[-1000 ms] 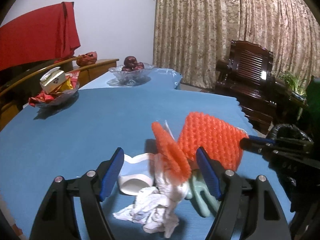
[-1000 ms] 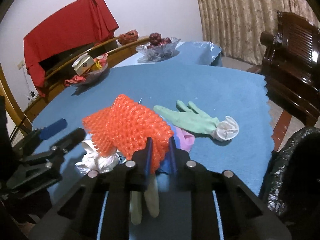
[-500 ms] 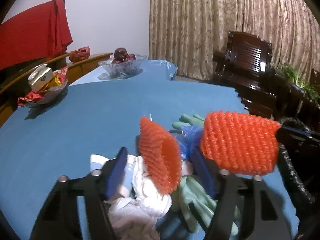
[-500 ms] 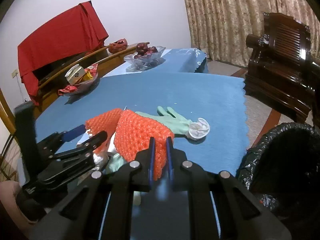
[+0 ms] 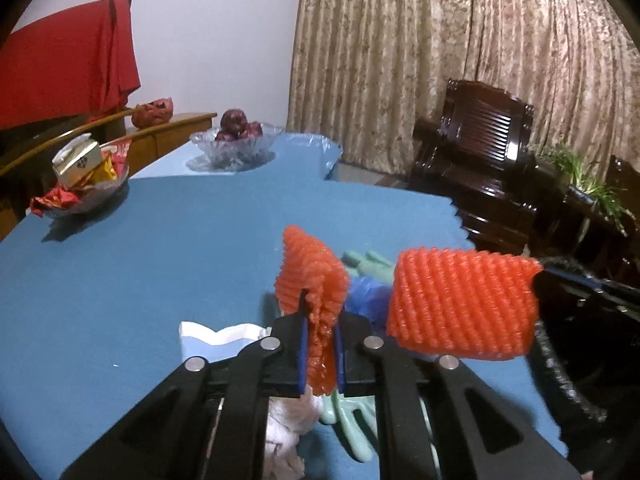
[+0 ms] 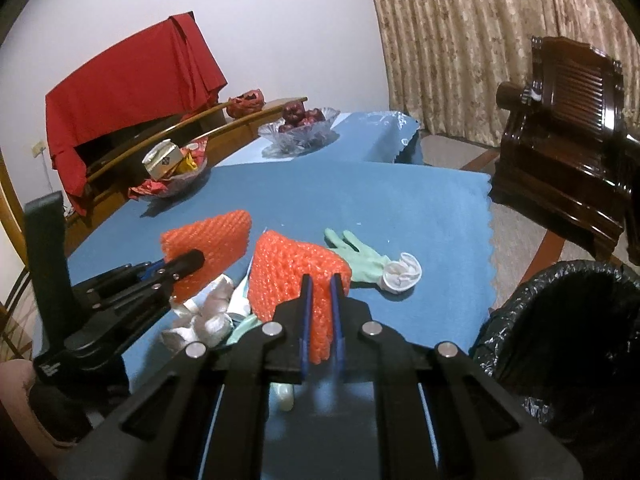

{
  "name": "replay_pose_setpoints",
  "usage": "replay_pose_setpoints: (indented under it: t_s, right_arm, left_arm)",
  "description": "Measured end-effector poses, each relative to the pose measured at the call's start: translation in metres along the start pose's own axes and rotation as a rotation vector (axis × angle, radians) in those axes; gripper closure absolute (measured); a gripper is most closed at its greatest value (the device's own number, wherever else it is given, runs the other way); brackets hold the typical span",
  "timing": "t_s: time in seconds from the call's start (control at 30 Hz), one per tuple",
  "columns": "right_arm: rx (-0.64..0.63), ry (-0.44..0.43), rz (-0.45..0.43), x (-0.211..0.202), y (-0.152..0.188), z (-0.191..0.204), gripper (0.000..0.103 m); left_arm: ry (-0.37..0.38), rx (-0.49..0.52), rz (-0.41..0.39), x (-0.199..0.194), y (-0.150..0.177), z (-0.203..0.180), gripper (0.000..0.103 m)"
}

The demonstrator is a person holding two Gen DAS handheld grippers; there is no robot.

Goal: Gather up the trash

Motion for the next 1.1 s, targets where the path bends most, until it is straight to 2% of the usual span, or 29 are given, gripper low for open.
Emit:
replay_pose_setpoints:
  t_s: [0.3, 0.6, 0.7, 0.87, 0.97, 1.03, 1.1]
  right_arm:
    - [-0.025, 0.010, -0.036, -0.030, -0.007, 0.009, 0.099]
    - [-0.014, 0.044, -0.059, -0.059, -0.005, 0.002, 0.103]
    - [-0.002, 0.048, -0.050, -0.062, 0.002, -0.004, 0.103]
    - [0.042, 0.053, 0.020, -0.047, 0.030, -0.018, 0.103]
    - [0.055, 0.059, 0.059, -0.035, 0.047, -0.021, 0.097]
    - [0.064, 0.056, 0.082, -0.027, 0.056, -0.022, 0.088]
    - [0.071, 0.060, 0.102, -0.018, 0.064, -0.022, 0.064]
  left_arm:
    - [0.067, 0.009, -0.032, -0.042, -0.013, -0.027, 0.093]
    - [0.121, 0.036, -0.050, -0.061, -0.017, -0.056, 0.093]
    - [0.144, 0.046, -0.033, -0.062, -0.011, -0.066, 0.093]
    - [0.141, 0.066, 0.005, -0.055, 0.011, -0.070, 0.093]
    - [0.125, 0.072, 0.034, -0.050, 0.027, -0.060, 0.093]
    - [0.116, 0.071, 0.056, -0.045, 0.038, -0.052, 0.093]
    - [0.109, 0.072, 0.068, -0.043, 0.046, -0.046, 0.093]
Point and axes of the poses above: each gripper's, at about its wrist camera, not at the fingertips, and x roughly the way its jaws point, z to its left, y to its underside, the point moved 10 cm from there along x, roughly the way its jaws point, and after that the axes turned 10 degrees about -y, right-handed, at the moved point
